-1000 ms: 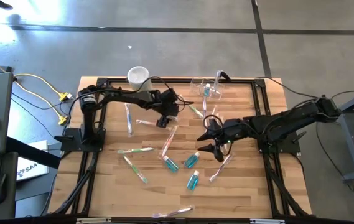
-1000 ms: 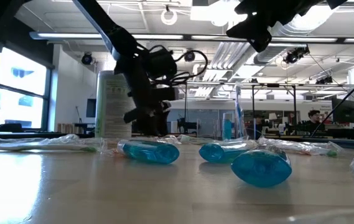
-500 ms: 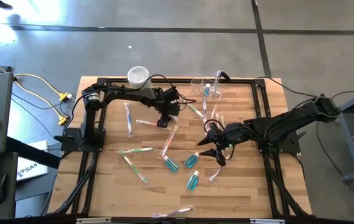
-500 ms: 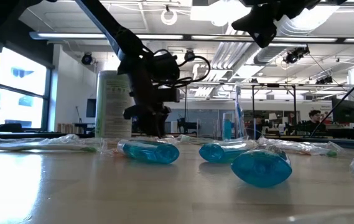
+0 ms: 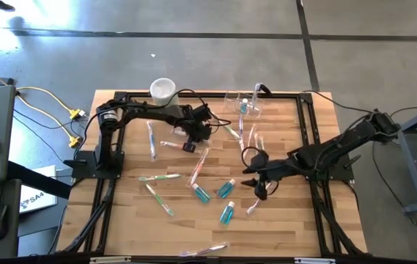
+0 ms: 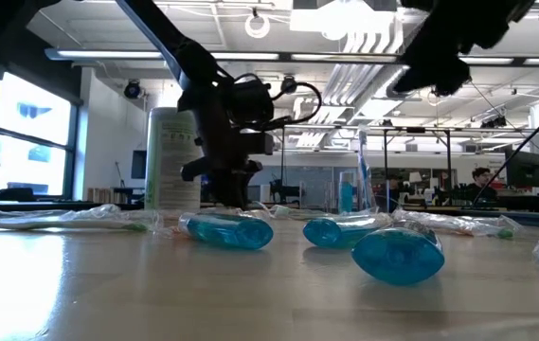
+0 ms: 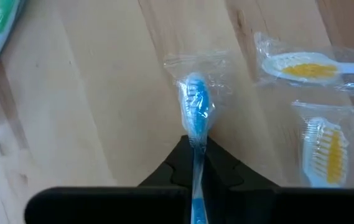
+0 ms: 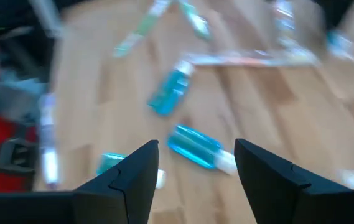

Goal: Pick & Place toothbrushing station
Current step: Put the blue toothbrush into the transparent organizer

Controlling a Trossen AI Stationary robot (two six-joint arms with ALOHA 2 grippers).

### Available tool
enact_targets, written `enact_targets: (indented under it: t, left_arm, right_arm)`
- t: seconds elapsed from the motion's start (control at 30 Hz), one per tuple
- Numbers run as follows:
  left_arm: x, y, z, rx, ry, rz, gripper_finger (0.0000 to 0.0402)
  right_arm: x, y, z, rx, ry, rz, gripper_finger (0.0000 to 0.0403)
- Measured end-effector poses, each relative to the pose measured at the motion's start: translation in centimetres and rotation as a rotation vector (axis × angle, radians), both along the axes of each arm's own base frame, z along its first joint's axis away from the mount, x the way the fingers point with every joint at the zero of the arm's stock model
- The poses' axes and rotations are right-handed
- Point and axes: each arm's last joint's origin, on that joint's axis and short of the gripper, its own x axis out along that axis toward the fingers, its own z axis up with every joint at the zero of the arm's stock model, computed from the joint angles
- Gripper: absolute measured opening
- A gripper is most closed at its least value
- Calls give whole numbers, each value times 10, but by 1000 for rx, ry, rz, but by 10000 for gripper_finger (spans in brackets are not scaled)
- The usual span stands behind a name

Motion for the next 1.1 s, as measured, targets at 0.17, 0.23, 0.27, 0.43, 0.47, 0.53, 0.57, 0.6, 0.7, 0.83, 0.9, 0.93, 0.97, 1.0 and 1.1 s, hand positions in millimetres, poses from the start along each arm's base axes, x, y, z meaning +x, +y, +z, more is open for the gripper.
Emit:
enact_targets:
  t: [0.17, 0.23, 0.27, 0.43, 0.47, 0.53, 0.57, 0.6, 0.7, 0.83, 0.9, 0.93, 0.97, 1.0, 1.1]
  left_arm:
    - [-3, -9, 29, 97, -47, 4, 2]
    - [-4, -13, 42, 104, -87, -21, 2]
    - [-5, -15, 47, 86, -113, -59, 1]
    - [-4, -18, 80, 27, -255, -159, 1]
    - [-3, -18, 86, 34, -268, -159, 1]
    - [2, -16, 101, 53, -311, -162, 1]
    - [4, -15, 108, 50, -337, -172, 1]
    - [6, -15, 115, 39, -366, -192, 1]
    - [10, -12, 135, -22, -475, -309, 0]
    - [8, -1, 157, -123, -603, -406, 0]
    - [5, 10, 165, -117, -642, -396, 0]
    - [4, 15, 167, -119, -660, -388, 0]
    - [3, 20, 170, -123, -687, -382, 0]
    - [2, 26, 173, -129, -724, -383, 0]
    - [-2, 41, 183, -179, -843, -423, 0]
  right_arm:
    - [-7, 2, -5, -31, 46, -101, 203]
    - [-7, 3, -5, -40, 41, -106, 203]
    - [-8, 3, -5, -43, 37, -109, 203]
    - [-9, 6, -4, -68, 7, -165, 203]
    - [-9, 6, -4, -73, -2, -184, 203]
    - [-11, 7, -4, -81, -22, -225, 203]
    - [-12, 8, -6, -86, -27, -246, 203]
    - [-13, 8, -7, -91, -32, -266, 203]
    - [-16, 9, -12, -104, -54, -325, 203]
    - [-21, 9, -22, -97, -71, -384, 203]
    - [-23, 10, -26, -81, -78, -393, 203]
    - [-24, 10, -28, -73, -82, -399, 203]
    - [-24, 10, -29, -69, -85, -404, 203]
    - [-24, 10, -31, -61, -91, -407, 203]
    - [-24, 10, -36, -34, -124, -410, 203]
